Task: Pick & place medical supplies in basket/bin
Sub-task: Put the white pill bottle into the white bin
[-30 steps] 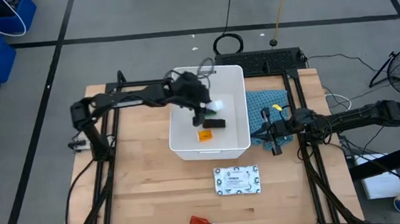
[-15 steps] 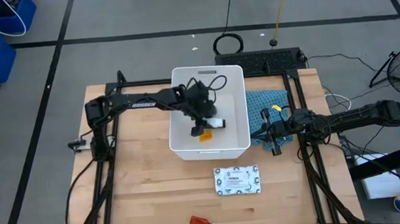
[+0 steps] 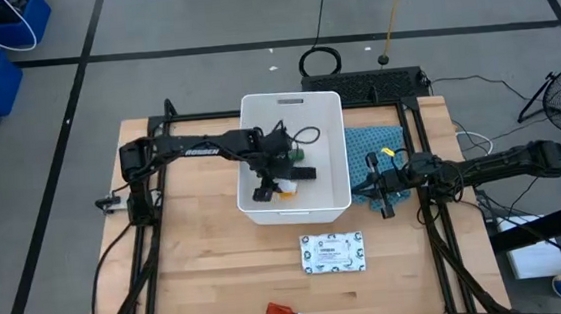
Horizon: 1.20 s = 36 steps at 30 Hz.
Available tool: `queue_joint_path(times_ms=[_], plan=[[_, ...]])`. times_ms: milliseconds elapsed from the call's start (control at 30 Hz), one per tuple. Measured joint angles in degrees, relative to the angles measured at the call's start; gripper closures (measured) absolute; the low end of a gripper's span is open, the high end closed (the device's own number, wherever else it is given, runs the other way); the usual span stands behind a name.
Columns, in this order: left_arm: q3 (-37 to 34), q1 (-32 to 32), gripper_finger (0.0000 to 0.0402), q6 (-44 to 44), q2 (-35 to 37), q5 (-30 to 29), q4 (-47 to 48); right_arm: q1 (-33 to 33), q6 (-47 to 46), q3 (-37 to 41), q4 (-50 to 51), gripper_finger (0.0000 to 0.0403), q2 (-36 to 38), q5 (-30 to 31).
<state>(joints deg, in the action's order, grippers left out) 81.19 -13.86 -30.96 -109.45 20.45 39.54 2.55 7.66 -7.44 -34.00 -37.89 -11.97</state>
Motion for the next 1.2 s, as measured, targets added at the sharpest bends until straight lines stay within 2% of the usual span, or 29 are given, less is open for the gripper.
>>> queue_joint_path(times_ms=[233,433,567,733,833,967,1067,1200], plan=[[-0.02,3.39,0.0211,-5.52,0.0,-0.42,3.51,0.0,0.16,0.0,0.0,0.0403,0.0,0.04],[-0.02,5.31,0.0232,-4.95,-0.02,0.43,3.89,0.0,0.96,0.0,0.0,0.0403,0.0,0.09],[-0.02,5.74,0.0229,-4.39,-0.87,0.5,3.48,0.0,0.91,0.0,0.0,0.0403,-0.02,0.11],[0.03,5.74,0.0206,-2.87,-3.4,0.16,4.2,0.0,0.56,0.0,-0.02,0.0403,-0.01,0.09],[0.06,5.84,0.021,-3.1,-4.51,0.16,4.19,0.0,0.54,0.0,-0.02,0.0403,-0.01,0.0],[-0.22,6.23,0.0219,-1.84,-4.73,-2.65,3.87,0.0,0.52,0.0,0.0,0.0403,-0.02,-0.02],[-0.07,6.4,0.0202,-0.93,-3.85,-5.67,3.6,0.0,0.52,0.0,0.0,0.0403,0.0,-0.04],[-0.07,6.33,0.0151,1.11,-2.94,-9.08,3.94,0.0,0.52,0.0,0.0,0.0403,0.0,-0.07]])
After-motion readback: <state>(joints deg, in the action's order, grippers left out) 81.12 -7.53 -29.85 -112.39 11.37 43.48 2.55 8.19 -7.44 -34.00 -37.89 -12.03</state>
